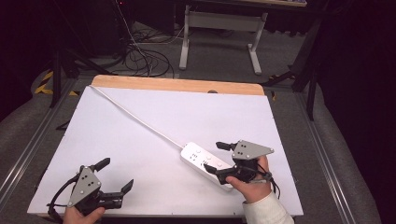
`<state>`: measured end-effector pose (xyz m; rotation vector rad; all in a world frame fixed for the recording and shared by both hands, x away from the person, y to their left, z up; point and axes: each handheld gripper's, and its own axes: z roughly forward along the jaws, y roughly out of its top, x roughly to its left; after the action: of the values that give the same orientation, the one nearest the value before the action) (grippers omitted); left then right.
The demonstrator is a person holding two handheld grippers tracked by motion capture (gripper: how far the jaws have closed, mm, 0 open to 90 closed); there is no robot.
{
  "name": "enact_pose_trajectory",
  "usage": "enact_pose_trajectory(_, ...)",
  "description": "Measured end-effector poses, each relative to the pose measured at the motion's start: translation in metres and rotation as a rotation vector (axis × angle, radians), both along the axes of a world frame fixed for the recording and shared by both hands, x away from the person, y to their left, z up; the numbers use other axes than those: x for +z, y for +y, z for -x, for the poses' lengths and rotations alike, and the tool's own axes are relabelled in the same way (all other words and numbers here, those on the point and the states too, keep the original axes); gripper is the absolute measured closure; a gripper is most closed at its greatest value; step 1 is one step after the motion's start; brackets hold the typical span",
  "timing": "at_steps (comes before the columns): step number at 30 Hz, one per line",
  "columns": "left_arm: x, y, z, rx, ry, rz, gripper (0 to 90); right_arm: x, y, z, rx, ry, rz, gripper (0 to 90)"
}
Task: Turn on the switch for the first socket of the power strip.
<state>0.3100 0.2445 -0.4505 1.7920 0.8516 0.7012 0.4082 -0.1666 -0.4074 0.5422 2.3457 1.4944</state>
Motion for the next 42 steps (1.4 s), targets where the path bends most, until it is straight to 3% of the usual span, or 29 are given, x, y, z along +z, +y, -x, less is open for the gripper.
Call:
enact_pose_trajectory(9,0.000,0.000,0.000,0.004,0.006,-0.003,4.1,0.000,0.004,-0.009,-0.020,-0.003,0.014,20.0)
enact_pose_trajectory(10,0.000,0.000,0.000,0.004,0.003,-0.006,4.1,0.001,0.004,-0.010,-0.017,0.000,0.021,28.9)
enact_pose_trajectory(11,0.000,0.000,0.000,0.003,0.004,-0.007,4.1,0.001,0.004,-0.010,-0.017,0.000,0.021,28.9)
enact_pose_trajectory(13,0.000,0.000,0.000,0.005,0.004,-0.004,4.2,0.003,0.003,-0.010,0.007,-0.003,0.038,54.6)
enact_pose_trajectory(18,0.000,0.000,-0.001,0.008,0.003,-0.008,4.1,0.002,0.007,-0.020,0.038,0.044,0.065,89.6)
enact_pose_trajectory(21,0.000,0.000,-0.001,0.006,0.002,-0.011,4.1,0.001,0.010,-0.025,0.043,0.062,0.077,90.0)
enact_pose_trajectory(29,0.000,0.000,0.000,0.007,0.005,-0.010,4.2,-0.006,0.029,-0.044,-0.006,0.098,0.131,90.0)
enact_pose_trajectory(42,-0.001,0.000,-0.001,0.004,0.008,-0.015,4.2,-0.024,0.040,-0.061,-0.059,0.149,0.190,90.0)
